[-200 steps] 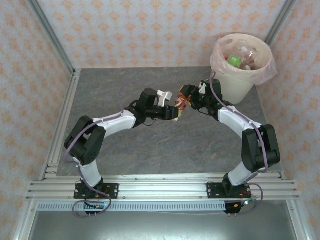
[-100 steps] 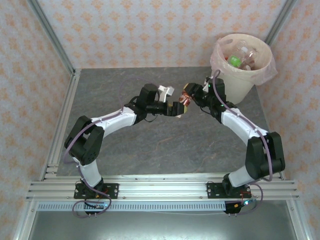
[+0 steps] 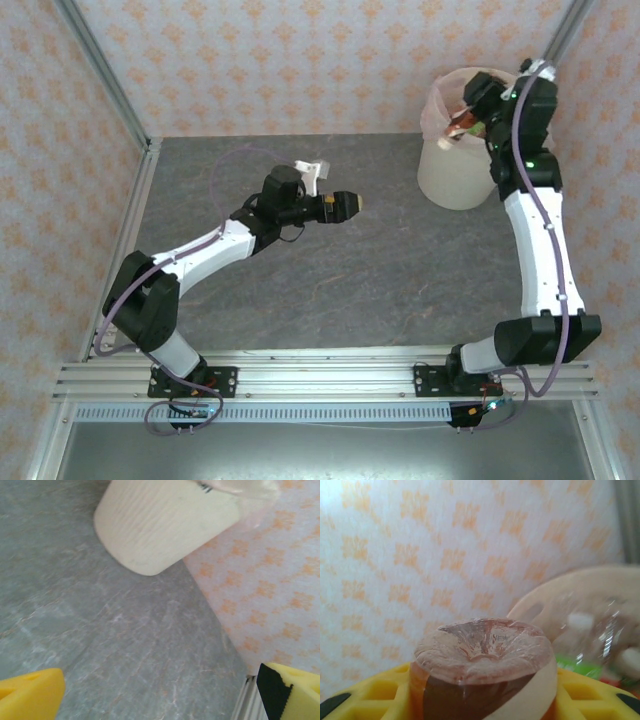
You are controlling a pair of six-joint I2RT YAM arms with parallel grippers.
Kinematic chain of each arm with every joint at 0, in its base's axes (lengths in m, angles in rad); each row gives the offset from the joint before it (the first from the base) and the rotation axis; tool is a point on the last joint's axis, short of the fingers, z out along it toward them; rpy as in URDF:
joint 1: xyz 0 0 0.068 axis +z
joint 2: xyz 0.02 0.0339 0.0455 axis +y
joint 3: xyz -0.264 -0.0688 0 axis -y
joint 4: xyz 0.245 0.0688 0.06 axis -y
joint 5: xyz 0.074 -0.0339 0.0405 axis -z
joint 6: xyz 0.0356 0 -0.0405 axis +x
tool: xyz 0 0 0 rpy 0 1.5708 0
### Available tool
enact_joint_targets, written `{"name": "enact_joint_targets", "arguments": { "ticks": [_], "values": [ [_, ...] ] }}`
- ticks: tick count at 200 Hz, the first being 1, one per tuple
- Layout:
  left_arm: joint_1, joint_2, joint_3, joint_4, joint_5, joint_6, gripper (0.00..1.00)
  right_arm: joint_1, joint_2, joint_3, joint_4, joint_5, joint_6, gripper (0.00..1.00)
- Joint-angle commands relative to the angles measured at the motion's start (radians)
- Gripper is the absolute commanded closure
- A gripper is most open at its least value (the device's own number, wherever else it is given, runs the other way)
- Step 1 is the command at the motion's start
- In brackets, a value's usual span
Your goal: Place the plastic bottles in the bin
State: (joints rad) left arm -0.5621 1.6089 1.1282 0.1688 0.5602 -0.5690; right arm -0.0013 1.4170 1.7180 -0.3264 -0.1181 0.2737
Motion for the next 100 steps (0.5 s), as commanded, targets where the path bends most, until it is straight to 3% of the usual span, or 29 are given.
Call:
{"name": "enact_joint_targets", "arguments": {
  "ticks": [1, 34, 100],
  "values": [
    [0.004, 0.007, -0.047, 0.019, -0.111, -0.030, 0.00, -0.040, -0.005, 0.047, -0.082, 0.111, -0.124, 0.53],
    [0.004, 0.060, -0.063, 0.019, -0.171, -0.064, 0.00, -0.094, 0.057, 0.095, -0.037, 0.242, -0.227, 0.53],
    [0.005, 0.116, -0.052, 0.003, -0.171, -0.096, 0.00, -0.151, 0.262, 0.276, 0.003, 0.269, -0.222, 0.53]
  ]
}}
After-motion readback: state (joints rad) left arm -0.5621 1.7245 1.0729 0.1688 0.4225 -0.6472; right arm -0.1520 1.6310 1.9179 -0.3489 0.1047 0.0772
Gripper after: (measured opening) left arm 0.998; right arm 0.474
